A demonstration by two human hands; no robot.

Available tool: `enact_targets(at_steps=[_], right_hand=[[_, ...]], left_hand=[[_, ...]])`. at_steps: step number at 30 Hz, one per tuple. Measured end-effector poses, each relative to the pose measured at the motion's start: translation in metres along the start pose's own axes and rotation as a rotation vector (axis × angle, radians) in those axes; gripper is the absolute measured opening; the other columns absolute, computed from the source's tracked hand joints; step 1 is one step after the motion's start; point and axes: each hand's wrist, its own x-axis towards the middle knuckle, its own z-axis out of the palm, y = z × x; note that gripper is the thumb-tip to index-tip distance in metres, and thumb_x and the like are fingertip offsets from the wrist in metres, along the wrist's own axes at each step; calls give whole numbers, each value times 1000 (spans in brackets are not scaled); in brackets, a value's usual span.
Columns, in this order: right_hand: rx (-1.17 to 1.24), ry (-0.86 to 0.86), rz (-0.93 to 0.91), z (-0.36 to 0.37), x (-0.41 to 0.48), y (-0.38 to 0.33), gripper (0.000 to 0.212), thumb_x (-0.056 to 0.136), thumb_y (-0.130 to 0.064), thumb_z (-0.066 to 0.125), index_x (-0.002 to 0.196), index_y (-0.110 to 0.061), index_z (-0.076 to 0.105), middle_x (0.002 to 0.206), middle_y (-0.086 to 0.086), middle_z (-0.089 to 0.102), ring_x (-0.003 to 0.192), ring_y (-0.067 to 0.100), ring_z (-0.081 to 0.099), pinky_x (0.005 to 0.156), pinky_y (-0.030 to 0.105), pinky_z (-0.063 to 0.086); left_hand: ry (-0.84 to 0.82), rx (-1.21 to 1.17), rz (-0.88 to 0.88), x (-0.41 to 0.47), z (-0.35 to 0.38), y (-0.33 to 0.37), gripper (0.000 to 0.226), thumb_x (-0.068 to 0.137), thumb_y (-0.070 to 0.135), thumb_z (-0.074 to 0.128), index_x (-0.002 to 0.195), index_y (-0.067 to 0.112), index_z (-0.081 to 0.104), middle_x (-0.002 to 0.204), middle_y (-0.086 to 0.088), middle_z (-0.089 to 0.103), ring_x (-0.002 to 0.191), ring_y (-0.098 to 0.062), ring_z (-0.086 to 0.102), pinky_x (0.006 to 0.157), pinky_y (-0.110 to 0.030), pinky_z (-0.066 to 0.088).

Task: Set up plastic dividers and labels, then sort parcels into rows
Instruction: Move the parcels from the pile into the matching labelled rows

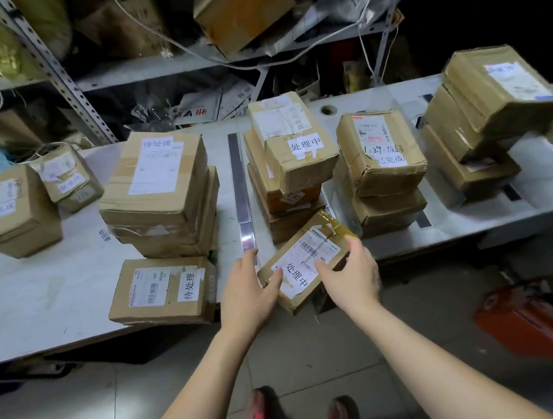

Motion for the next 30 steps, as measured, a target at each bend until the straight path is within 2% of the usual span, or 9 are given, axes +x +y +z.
enact_targets(at_steps=[2,5,9,14,18,23,26,30], right_hand=[[-151,-60,-158,-5,-1,-21,76,85,-50,75,148,-30,37,145,-3,49,133,23,48,100,45,50],[-314,-133,-364,-5,-6,-66,83,86,-58,68,155,-29,31,156,-4,39,142,21,38,107,44,43],[-424,-113,-635,-4,-15,-128,77,87,-60,64,151,-27,37,153,-3,43,134,22,43,101,42,47],[-520,-65,-889,14,-34,-201,72,87,-58,63,148,-26,45,153,-4,46,137,23,43,105,41,44],[-606,-78,-956,51,-55,-256,73,87,-60,61,149,-28,42,157,-5,41,141,23,38,109,42,39],[-634,-110,-978,124,-93,-325,70,88,-57,61,149,-26,42,153,-6,44,138,23,40,107,42,39],[-639,-134,-981,169,-112,-359,71,89,-57,60,150,-26,42,154,-4,44,140,23,40,109,43,40],[-650,-185,-971,224,-122,-398,64,90,-55,60,146,-26,45,150,-5,47,137,23,42,106,43,41]], left_hand=[[37,116,71,0,-24,8,58,96,51,58,146,25,43,137,0,56,120,-22,59,92,-36,51],[124,288,126,0,-69,19,57,99,50,53,149,24,41,136,1,56,119,-20,60,87,-35,53],[239,445,138,-1,-138,18,57,98,52,51,147,25,42,134,-1,58,119,-23,57,88,-38,51],[323,541,92,6,-219,-27,59,97,56,49,146,26,43,133,0,56,124,-24,53,90,-40,48],[352,611,47,14,-278,-87,61,97,58,48,148,27,41,139,0,55,129,-23,51,93,-39,47],[324,595,0,22,-341,-175,56,96,55,50,144,28,42,129,0,56,119,-25,53,79,-36,42],[313,579,-17,29,-373,-223,52,96,54,52,139,26,44,129,-1,55,122,-25,51,83,-37,44],[305,574,-48,45,-409,-280,60,96,55,51,147,27,40,133,-1,55,125,-24,52,92,-37,46]])
